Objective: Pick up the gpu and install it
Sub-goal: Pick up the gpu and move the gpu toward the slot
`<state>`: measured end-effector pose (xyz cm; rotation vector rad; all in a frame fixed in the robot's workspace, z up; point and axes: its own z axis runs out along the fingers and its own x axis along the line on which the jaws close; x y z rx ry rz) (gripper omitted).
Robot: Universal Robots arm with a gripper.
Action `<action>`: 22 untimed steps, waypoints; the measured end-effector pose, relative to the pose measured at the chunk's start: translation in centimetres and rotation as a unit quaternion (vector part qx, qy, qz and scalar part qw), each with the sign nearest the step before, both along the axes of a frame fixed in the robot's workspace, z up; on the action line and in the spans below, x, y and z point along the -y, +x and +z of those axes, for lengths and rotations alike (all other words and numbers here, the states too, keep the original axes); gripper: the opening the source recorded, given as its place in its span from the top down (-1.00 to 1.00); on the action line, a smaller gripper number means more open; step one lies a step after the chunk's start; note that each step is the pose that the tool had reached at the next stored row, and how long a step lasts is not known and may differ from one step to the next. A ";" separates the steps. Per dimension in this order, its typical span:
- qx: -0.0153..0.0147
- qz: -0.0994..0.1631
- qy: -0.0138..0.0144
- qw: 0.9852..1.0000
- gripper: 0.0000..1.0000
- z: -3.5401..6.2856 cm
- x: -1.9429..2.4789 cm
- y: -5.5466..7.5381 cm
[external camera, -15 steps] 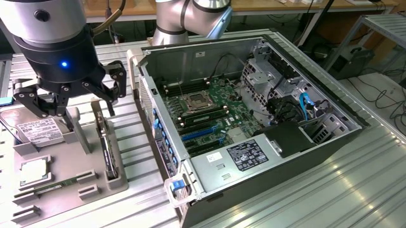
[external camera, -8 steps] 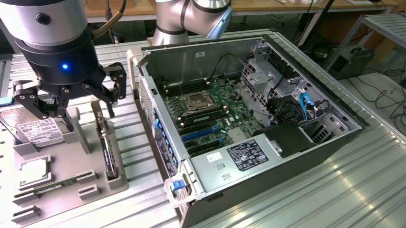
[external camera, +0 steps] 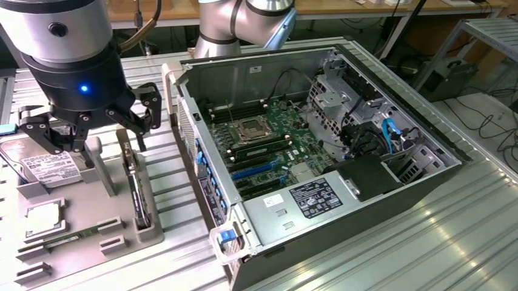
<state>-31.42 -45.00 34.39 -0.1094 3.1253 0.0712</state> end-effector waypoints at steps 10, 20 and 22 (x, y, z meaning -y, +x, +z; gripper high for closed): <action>0.000 0.000 0.000 1.000 -0.44 -0.51 0.01 0.0; -0.001 0.000 0.000 1.000 -0.44 -1.08 0.06 0.0; -0.001 0.000 -0.001 1.000 -0.44 -1.35 0.06 0.0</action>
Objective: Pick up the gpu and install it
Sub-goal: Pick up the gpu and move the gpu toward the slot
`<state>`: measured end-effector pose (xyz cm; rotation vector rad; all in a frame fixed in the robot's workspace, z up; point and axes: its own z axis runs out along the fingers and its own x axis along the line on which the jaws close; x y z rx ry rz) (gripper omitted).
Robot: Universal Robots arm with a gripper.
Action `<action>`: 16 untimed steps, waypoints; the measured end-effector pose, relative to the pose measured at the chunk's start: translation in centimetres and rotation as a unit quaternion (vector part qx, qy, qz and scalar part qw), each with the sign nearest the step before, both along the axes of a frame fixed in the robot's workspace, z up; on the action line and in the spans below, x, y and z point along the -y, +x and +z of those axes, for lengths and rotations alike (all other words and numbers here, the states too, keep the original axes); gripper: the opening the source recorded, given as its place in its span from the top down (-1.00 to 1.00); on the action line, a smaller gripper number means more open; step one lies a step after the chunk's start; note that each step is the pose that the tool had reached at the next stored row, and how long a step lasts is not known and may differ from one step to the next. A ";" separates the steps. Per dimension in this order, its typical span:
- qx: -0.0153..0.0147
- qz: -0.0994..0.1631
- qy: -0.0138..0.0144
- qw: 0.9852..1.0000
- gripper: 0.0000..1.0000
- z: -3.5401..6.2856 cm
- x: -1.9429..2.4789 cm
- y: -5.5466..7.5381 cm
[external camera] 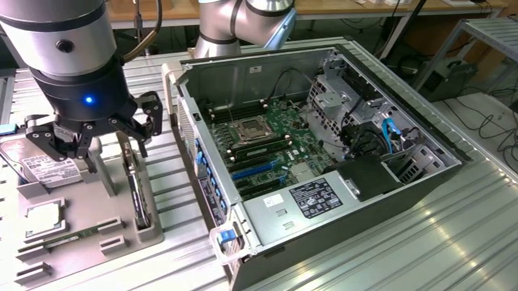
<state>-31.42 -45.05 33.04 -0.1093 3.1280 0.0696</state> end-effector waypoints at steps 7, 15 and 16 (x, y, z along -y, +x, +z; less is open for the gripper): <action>0.000 -0.009 -0.001 1.000 -0.44 -0.91 -0.01 0.0; 0.000 -0.009 -0.001 1.000 -0.44 -1.42 -0.01 0.0; 0.000 -0.009 -0.001 1.000 -0.44 -1.47 -0.01 0.0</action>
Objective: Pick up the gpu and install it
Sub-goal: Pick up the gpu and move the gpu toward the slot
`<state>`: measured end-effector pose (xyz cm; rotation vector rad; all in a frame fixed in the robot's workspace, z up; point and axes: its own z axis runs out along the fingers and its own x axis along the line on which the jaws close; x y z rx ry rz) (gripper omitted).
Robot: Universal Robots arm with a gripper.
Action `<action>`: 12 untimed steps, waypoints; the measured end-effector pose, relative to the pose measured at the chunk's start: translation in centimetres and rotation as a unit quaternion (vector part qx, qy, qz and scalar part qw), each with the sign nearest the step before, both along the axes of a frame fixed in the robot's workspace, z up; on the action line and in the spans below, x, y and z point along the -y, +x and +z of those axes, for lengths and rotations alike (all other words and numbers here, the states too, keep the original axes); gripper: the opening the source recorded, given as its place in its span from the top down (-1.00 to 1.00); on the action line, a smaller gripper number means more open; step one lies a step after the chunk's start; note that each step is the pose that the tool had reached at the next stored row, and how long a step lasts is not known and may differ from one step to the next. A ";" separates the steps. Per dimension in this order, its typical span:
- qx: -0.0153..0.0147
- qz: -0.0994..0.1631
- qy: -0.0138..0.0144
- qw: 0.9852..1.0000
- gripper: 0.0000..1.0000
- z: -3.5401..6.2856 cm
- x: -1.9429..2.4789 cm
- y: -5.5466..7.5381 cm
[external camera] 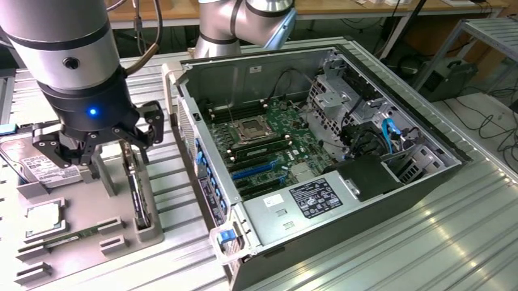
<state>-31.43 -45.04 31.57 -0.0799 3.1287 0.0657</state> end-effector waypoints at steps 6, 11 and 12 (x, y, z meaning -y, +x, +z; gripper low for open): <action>0.000 0.000 0.000 1.000 -0.44 -0.29 0.00 0.0; 0.000 0.000 0.000 1.000 -0.44 -0.57 0.00 0.0; 0.000 0.000 0.000 1.000 -0.44 -0.62 0.00 0.0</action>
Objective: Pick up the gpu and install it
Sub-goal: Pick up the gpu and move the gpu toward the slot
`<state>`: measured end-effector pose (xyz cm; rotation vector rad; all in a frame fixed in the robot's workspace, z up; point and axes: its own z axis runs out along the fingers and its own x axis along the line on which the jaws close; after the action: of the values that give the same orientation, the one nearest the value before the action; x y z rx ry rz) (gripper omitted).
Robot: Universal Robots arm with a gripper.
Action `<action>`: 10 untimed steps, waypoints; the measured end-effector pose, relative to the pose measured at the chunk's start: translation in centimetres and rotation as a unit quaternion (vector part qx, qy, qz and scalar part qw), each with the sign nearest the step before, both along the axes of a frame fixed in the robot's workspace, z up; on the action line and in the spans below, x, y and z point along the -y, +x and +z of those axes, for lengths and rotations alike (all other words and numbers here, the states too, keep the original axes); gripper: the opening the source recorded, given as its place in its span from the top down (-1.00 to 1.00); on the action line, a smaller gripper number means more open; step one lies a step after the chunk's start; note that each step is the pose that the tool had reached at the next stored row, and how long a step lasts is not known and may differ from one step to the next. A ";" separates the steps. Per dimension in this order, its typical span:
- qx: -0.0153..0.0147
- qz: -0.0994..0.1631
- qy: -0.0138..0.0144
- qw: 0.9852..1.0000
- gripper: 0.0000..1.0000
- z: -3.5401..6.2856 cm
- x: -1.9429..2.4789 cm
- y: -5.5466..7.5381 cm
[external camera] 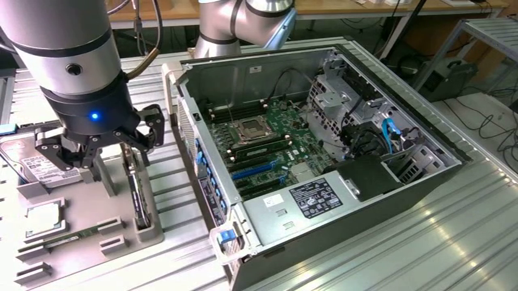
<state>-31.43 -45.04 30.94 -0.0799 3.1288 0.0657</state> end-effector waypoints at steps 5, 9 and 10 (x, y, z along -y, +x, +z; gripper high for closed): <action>0.000 0.000 0.000 1.000 -0.44 -0.28 0.00 0.0; 0.000 0.000 0.000 1.000 -0.44 -0.55 0.00 0.0; 0.000 0.000 0.000 1.000 -0.44 -0.63 0.00 0.0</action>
<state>-31.43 -45.04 30.32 -0.0799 3.1287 0.0657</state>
